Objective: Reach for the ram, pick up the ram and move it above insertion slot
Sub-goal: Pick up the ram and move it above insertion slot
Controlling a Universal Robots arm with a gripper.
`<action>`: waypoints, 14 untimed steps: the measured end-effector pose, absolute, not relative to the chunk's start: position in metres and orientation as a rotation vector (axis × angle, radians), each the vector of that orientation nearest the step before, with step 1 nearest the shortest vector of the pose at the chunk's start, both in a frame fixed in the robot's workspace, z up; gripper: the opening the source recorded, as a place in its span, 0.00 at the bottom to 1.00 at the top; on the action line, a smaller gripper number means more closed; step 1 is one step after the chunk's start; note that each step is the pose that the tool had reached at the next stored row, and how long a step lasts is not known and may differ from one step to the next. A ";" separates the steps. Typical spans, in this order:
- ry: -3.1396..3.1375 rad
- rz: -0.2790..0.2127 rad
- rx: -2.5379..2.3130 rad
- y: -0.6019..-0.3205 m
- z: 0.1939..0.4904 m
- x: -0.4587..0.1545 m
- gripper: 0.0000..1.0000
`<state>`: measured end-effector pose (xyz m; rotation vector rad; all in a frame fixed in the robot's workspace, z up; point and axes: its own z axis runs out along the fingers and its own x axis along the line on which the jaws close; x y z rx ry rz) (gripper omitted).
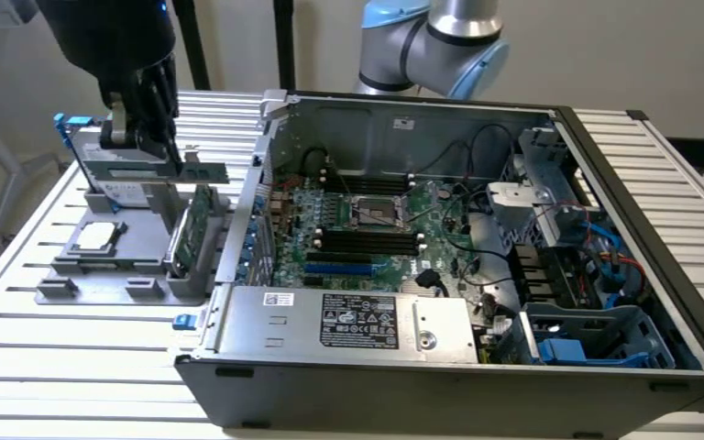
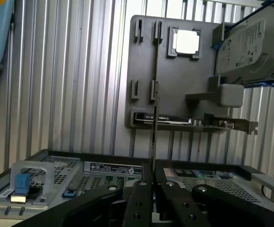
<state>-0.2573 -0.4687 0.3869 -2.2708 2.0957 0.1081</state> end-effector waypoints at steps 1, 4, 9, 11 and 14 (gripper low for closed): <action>2.093 0.113 -2.268 -0.469 0.387 -0.253 0.13; 2.085 0.128 -2.260 -0.469 0.387 -0.239 0.13; 2.073 0.151 -2.248 -0.469 0.387 -0.216 0.13; 2.068 0.159 -2.243 -0.469 0.387 -0.207 0.13; 2.062 0.170 -2.237 -0.469 0.387 -0.194 0.13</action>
